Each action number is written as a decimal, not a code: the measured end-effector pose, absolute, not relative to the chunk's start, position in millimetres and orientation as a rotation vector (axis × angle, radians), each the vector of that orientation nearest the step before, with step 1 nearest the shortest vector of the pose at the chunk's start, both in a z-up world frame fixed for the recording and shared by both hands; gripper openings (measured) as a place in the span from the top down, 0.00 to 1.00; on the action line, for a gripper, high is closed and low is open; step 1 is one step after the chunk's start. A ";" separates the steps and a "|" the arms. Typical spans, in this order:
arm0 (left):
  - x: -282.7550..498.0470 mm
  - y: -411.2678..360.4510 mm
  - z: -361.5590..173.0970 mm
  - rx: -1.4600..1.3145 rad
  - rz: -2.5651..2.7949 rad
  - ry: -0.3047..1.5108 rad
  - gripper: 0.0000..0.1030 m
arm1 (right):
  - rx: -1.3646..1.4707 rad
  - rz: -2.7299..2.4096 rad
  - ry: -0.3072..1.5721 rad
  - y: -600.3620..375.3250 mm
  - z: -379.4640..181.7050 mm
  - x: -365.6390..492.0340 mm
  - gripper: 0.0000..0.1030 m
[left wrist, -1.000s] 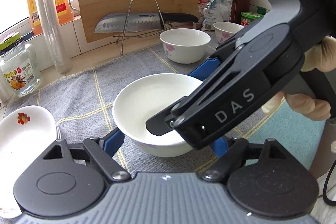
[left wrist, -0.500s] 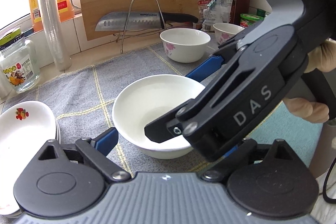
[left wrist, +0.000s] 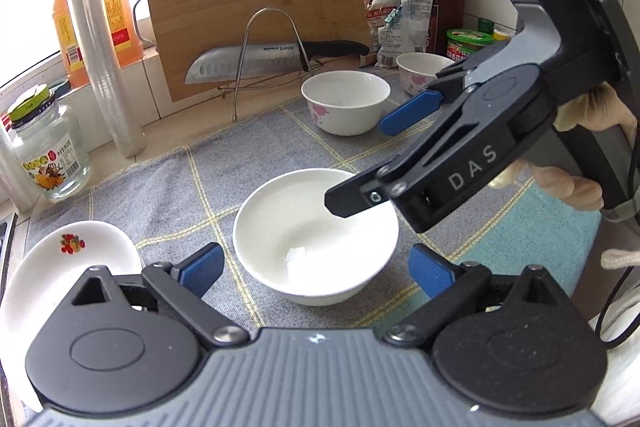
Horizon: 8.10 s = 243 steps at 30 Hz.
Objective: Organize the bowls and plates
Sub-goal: 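Move the right gripper to a second white bowl by the cutting board, then close the right gripper on the second bowl rim and lift it, then carry the second bowl with the right gripper and lower it into the first bowl, then open the right gripper and pull it back from the stacked bowls, then move the right gripper toward the pink-flower white bowl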
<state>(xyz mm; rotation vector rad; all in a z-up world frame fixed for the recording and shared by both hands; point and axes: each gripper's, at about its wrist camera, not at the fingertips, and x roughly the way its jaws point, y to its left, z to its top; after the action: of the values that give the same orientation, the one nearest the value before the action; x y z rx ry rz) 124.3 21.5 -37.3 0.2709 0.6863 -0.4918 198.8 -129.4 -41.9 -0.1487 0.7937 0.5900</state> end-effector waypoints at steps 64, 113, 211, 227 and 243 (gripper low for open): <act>296.8 -114.5 -81.0 0.279 -0.521 0.736 0.15 | -0.085 0.496 0.838 -227.4 -66.1 355.8 0.02; 228.1 -100.5 -43.0 0.338 -0.550 0.704 0.21 | -0.065 0.573 0.786 -221.0 -25.9 286.2 0.13; 128.6 -6.9 -37.2 0.247 -0.379 0.769 0.09 | -0.053 0.690 0.832 -148.7 -47.9 206.0 0.00; 131.9 -29.5 -25.6 0.254 -0.422 0.742 0.09 | 0.042 0.648 0.870 -179.5 -68.2 211.4 0.00; 163.2 -108.2 -27.8 0.215 -0.516 0.732 0.09 | -0.080 0.250 0.761 -299.0 -61.8 209.8 0.00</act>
<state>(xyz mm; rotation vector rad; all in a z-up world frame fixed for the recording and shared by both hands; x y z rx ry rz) 163.2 -108.2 -27.8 0.2152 0.7323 -0.5162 209.8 -299.0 -61.8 -0.0804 0.7610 0.2502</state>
